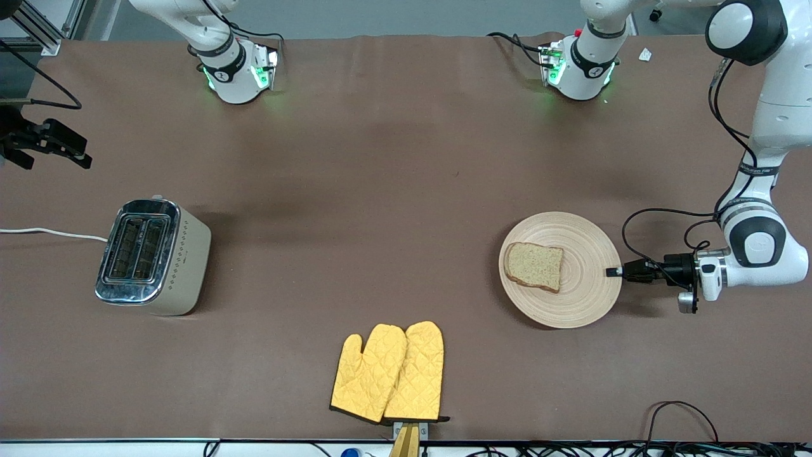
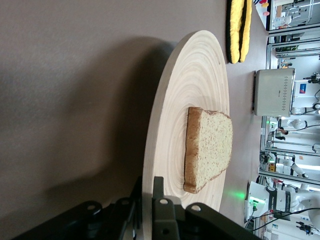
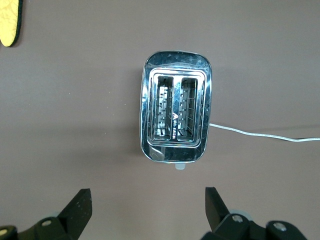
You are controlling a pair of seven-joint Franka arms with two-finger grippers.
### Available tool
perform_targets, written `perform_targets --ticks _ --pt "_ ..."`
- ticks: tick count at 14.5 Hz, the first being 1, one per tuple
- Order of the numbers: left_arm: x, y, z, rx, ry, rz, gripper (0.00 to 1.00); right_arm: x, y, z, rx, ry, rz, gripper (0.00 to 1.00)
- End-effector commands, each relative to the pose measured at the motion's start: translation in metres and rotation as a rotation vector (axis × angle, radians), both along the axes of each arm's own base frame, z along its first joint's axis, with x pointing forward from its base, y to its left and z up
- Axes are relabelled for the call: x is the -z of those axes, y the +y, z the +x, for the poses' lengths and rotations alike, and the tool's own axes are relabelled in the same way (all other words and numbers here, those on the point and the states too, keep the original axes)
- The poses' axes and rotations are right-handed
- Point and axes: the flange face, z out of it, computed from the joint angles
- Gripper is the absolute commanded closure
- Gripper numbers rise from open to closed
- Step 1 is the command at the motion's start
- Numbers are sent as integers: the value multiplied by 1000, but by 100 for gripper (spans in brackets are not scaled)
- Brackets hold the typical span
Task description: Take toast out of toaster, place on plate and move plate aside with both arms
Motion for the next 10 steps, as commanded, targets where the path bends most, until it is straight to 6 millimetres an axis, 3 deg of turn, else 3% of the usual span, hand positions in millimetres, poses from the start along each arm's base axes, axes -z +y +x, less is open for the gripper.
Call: perform_targets --ticks 1,2,4,8,10 --pt "-6 -4 0 15 10 -29 90 -5 2 0 12 1 -11 0" --pt "-5 -1 -1 19 11 -18 78 -5 2 0 12 1 -11 0" --pt "-4 7 -3 23 11 0 2 -5 1 0 12 1 -11 0" --pt "-30 44 7 51 -30 117 0 -5 -1 0 13 -1 -11 0" --pt "-63 66 16 101 -18 282 0 -5 -1 0 15 1 -11 0"
